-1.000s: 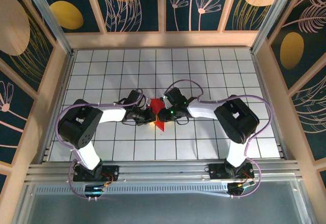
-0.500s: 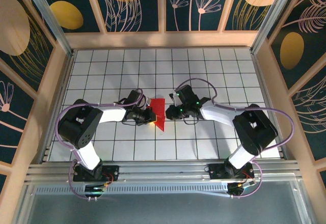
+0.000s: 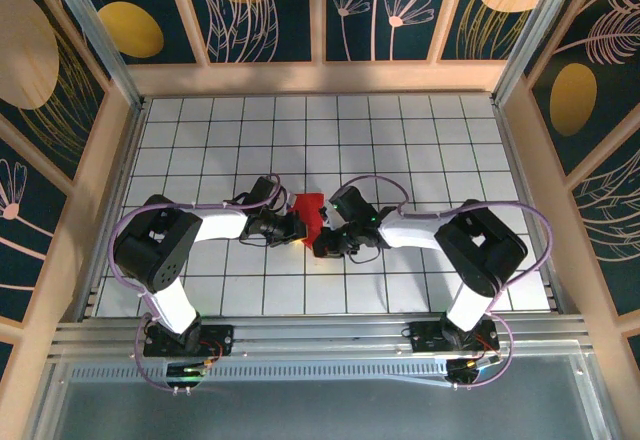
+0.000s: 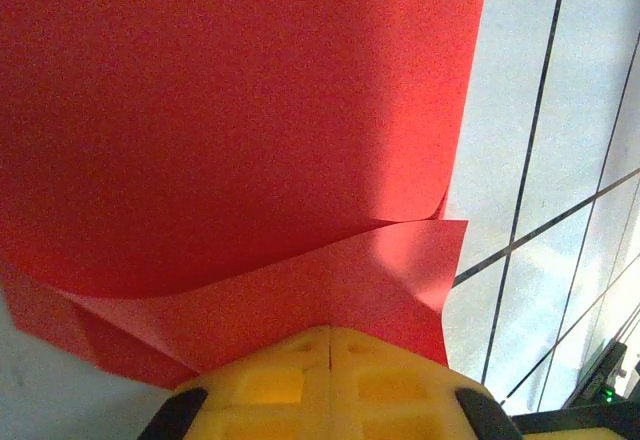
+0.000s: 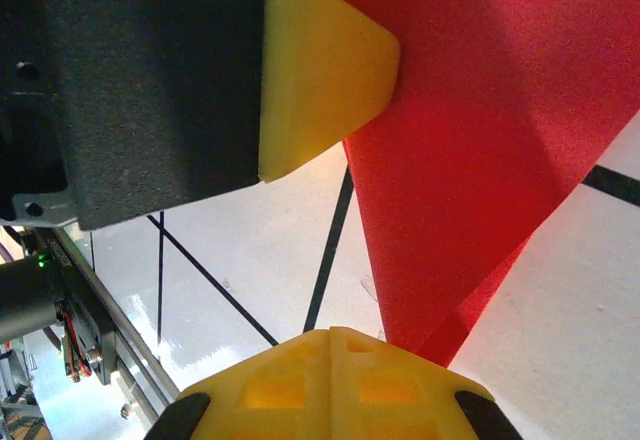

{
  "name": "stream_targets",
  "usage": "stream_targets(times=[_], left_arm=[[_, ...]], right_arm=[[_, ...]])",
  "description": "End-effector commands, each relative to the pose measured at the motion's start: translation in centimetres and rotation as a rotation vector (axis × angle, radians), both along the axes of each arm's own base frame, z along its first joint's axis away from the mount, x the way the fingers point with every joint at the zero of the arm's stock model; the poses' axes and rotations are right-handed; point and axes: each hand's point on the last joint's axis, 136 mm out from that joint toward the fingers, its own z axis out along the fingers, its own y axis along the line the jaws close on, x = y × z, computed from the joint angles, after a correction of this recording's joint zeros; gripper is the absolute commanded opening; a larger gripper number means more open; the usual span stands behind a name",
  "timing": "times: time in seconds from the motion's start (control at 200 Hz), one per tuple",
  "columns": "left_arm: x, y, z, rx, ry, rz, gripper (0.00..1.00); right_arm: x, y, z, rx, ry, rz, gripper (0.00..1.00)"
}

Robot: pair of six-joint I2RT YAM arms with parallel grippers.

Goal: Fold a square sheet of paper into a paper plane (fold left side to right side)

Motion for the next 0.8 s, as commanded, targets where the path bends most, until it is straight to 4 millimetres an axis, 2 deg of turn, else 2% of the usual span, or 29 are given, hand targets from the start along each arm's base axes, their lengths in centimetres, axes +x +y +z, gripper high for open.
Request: stream_targets(times=[0.0, 0.46, 0.796], left_arm=[[-1.6, 3.1, -4.0, 0.176, 0.085, 0.052, 0.0], [-1.7, 3.2, -4.1, 0.18, 0.085, 0.05, 0.0], [-1.7, 3.2, -4.1, 0.182, 0.087, 0.049, 0.0]], right_arm=[[1.0, 0.9, 0.4, 0.014, -0.025, -0.015, 0.0], [1.3, 0.0, -1.4, -0.032, -0.009, -0.053, 0.0], [1.2, -0.7, -1.8, -0.041, 0.002, -0.064, 0.0]])
